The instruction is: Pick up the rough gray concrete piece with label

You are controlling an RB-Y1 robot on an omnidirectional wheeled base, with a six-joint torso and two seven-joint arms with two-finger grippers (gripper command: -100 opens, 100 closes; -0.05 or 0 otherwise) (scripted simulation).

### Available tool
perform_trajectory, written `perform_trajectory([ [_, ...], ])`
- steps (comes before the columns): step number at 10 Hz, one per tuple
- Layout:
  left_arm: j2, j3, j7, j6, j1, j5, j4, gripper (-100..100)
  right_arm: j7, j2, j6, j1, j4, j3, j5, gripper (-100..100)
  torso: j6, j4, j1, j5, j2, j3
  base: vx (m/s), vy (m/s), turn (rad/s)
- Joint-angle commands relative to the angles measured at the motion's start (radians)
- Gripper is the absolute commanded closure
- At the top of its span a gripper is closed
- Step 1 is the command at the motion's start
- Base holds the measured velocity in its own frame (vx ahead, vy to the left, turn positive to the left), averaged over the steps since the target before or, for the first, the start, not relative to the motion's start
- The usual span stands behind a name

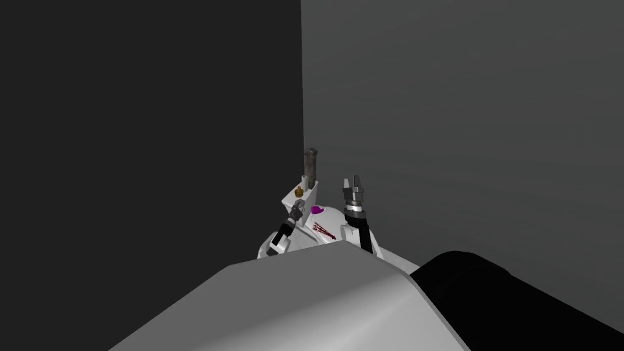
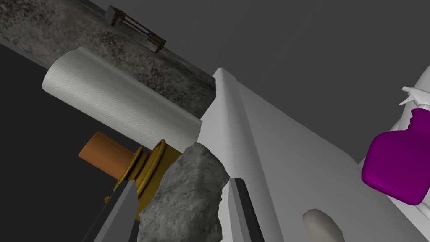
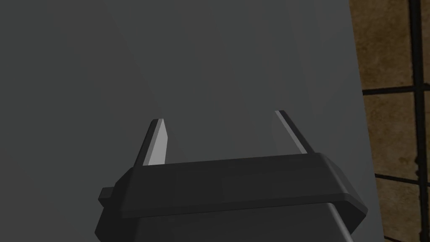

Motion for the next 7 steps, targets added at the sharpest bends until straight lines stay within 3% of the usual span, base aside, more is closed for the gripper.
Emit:
perform_trajectory([
  [1, -0.007, 0.047, -0.021, -0.005, 0.027, 0.013, -0.018, 100, 0.000, 0.000, 0.000, 0.000, 0.000, 0.000, 0.000, 0, 0.000, 0.000, 0.000, 0.000, 0.000, 0.000, -0.042, 0.057, -0.432],
  [2, -0.025, 0.078, -0.062, -0.009, 0.073, 0.036, -0.054, 100, 0.000, 0.000, 0.000, 0.000, 0.000, 0.000, 0.000, 0, 0.000, 0.000, 0.000, 0.000, 0.000, 0.000, -0.037, 0.064, -0.423],
  [3, -0.025, 0.109, -0.062, -0.009, 0.079, 0.036, -0.054, 100, 0.000, 0.000, 0.000, 0.000, 0.000, 0.000, 0.000, 0, 0.000, 0.000, 0.001, 0.000, -0.001, 0.000, -0.033, 0.049, -0.487],
  [4, -0.043, 0.140, -0.100, -0.012, 0.111, 0.059, -0.088, 100, 0.000, 0.000, 0.000, 0.000, 0.000, 0.000, 0.000, 0, 0.000, 0.000, 0.001, 0.000, -0.001, 0.000, -0.044, 0.056, -0.463],
  [5, -0.043, 0.171, -0.104, -0.012, 0.132, 0.059, -0.090, 100, 0.000, 0.000, 0.000, 0.000, 0.000, 0.000, 0.000, 0, 0.000, 0.001, 0.001, 0.001, 0.000, 0.000, -0.034, 0.045, -0.398],
  [6, -0.043, 0.179, -0.104, -0.012, 0.132, 0.059, -0.090, 100, 0.000, 0.000, 0.000, 0.000, 0.000, 0.000, 0.000, 0, -0.001, 0.000, 0.001, 0.000, -0.001, 0.000, -0.019, 0.023, -0.290],
  [7, -0.062, 0.221, -0.145, -0.016, 0.174, 0.082, -0.126, 100, 0.000, 0.000, 0.000, 0.000, 0.000, 0.000, 0.000, 0, -0.001, 0.000, 0.000, 0.000, -0.002, -0.001, -0.034, 0.036, -0.346],
])
